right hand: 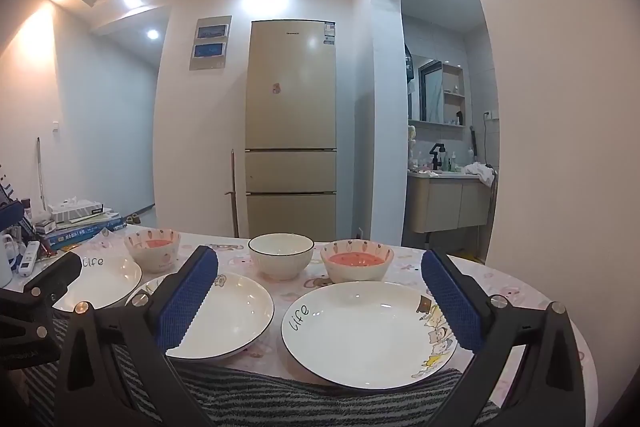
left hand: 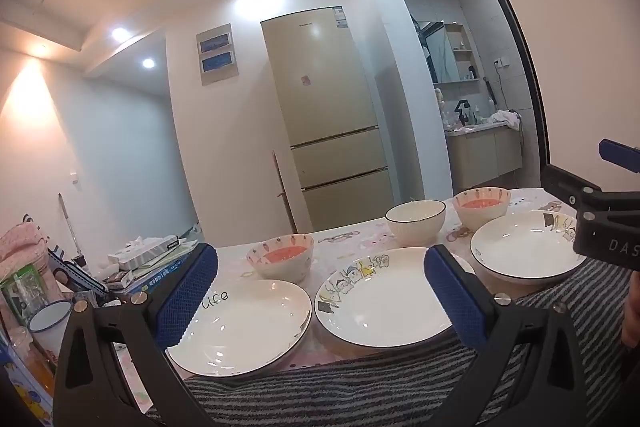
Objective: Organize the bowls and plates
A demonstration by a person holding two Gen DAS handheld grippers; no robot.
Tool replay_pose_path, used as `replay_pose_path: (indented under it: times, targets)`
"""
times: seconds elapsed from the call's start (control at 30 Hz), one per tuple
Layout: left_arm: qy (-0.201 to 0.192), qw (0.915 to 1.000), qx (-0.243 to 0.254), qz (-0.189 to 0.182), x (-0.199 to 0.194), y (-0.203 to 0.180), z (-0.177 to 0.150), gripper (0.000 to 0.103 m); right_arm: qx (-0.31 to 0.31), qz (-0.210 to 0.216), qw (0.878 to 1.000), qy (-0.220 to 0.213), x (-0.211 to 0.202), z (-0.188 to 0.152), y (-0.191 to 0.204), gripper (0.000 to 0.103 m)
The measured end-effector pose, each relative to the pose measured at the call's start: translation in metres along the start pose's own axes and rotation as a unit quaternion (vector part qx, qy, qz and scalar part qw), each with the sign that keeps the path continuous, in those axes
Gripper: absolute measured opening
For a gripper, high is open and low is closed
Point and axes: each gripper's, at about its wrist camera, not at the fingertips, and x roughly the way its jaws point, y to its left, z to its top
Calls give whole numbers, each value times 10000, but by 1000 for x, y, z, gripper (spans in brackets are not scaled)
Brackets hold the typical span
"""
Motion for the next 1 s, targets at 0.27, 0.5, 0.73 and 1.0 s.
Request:
replay_pose_path:
  times: [0.27, 0.5, 0.73, 1.0]
  targets:
    - [-10, 10000, -10, 17, 0, -1, 1, 103, 32, 15, 10000, -11, -1, 1, -1, 103]
    - [-19, 10000, -26, 27, 0, -1, 0, 103, 23, 7, 10000, -14, -2, 2, 0, 103]
    - [-39, 10000, -41, 47, -1, 2, 1, 103, 10, 4, 10000, -14, -2, 2, 0, 103]
    - [-99, 9998, -105, 107, -3, 6, 2, 103, 29, 7, 10000, 9, -1, 2, 2, 103]
